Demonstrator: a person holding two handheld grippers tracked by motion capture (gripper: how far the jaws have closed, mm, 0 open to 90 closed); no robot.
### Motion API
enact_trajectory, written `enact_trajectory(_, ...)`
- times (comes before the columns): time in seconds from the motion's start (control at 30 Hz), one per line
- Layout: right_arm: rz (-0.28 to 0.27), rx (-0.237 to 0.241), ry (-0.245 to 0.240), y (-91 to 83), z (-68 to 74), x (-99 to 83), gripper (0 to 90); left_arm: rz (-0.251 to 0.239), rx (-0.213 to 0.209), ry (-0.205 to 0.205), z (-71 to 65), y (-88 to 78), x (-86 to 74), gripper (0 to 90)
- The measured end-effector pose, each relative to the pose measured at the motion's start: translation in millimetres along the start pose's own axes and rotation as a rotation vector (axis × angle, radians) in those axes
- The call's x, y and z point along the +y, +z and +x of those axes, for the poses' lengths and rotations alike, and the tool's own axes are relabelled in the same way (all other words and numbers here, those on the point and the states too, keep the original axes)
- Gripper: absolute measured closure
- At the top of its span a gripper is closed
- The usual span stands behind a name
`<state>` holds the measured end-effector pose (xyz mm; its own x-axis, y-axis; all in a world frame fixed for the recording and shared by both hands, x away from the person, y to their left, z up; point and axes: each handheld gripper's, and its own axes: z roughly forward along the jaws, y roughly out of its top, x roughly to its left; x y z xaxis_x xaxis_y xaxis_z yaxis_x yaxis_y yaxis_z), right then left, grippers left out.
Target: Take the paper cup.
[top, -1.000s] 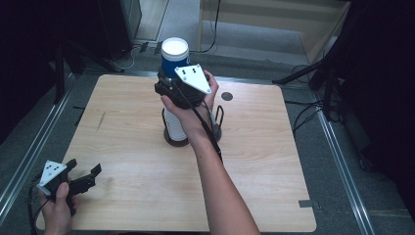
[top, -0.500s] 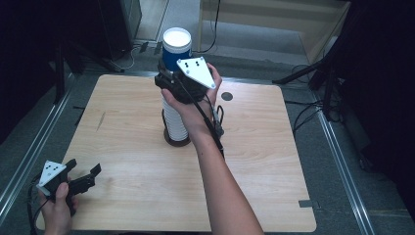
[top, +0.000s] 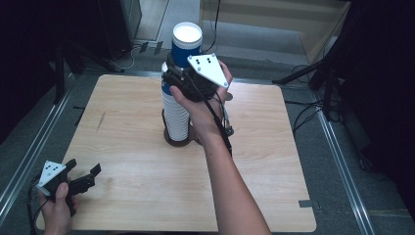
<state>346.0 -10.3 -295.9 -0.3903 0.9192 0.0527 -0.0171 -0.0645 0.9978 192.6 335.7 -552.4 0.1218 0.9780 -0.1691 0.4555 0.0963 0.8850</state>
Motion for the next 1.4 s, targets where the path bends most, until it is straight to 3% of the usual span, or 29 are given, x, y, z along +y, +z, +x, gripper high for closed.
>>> enact_trajectory(0.67,0.012,-0.040,-0.008,-24.5,-33.1,-2.3,18.9,0.007,0.004,0.014,-1.2,0.4,0.2,9.9)
enact_trajectory(0.93,0.034,-0.070,-0.025,-41.1,-56.8,-12.9,18.9,0.007,0.006,0.019,-1.6,0.4,0.2,9.8)
enact_trajectory(1.4,0.060,-0.111,-0.002,-68.5,-89.7,-36.5,19.0,0.002,0.008,0.023,-2.4,0.2,-0.1,9.9)
